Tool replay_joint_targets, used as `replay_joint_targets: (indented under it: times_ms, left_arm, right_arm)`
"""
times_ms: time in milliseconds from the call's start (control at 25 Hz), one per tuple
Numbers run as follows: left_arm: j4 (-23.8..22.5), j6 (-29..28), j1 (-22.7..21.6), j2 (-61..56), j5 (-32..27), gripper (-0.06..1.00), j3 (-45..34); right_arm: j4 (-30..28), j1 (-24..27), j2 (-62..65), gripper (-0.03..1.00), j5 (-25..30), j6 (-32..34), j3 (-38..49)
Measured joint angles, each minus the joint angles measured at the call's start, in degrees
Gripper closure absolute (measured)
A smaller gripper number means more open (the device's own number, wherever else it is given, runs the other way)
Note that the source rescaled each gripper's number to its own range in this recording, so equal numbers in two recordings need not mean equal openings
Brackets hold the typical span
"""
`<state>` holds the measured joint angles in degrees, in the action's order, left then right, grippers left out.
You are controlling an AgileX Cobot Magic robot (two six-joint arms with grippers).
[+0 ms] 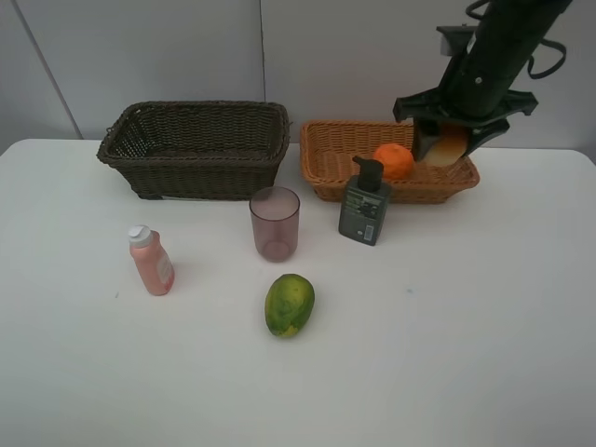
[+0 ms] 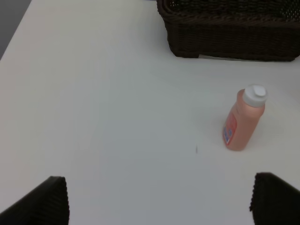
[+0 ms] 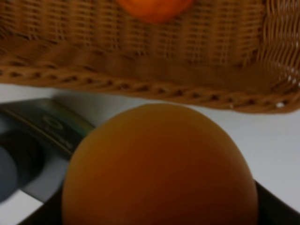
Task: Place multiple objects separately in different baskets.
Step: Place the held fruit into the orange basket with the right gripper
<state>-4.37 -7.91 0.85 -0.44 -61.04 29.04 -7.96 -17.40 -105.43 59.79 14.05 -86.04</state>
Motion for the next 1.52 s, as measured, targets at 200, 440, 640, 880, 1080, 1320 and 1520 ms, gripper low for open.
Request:
replay_joint_targets:
  times_ms: [200, 440, 640, 880, 1080, 1320, 1520]
  left_arm:
    - [0.0, 0.0, 0.0, 0.0, 0.0, -0.06, 0.0]
    - [0.0, 0.0, 0.0, 0.0, 0.0, -0.06, 0.0]
    - [0.0, 0.0, 0.0, 0.0, 0.0, -0.06, 0.0]
    - [0.0, 0.0, 0.0, 0.0, 0.0, -0.06, 0.0]
    - [0.0, 0.0, 0.0, 0.0, 0.0, -0.06, 0.0]
    - [0.0, 0.0, 0.0, 0.0, 0.0, -0.06, 0.0]
    - [0.0, 0.0, 0.0, 0.0, 0.0, -0.06, 0.0]
  right_arm:
    - [0.0, -1.8, -7.2, 0.6, 2.7, -0.2, -12.6]
    - [0.0, -4.4, -16.0, 0.6, 2.8, -0.2, -24.2]
    - [0.0, -5.8, -21.7, 0.6, -4.8, -0.2, -26.6]
    - [-0.5, -5.8, -26.1, 0.6, -10.1, -0.2, -26.6]
    - [-1.4, -5.8, -27.2, 0.6, -10.9, -0.2, -26.6]
    - [-1.3, -5.8, -27.3, 0.27, -11.4, -0.2, -26.6]
    - [-1.3, -5.8, -27.3, 0.03, -11.3, -0.2, -26.6]
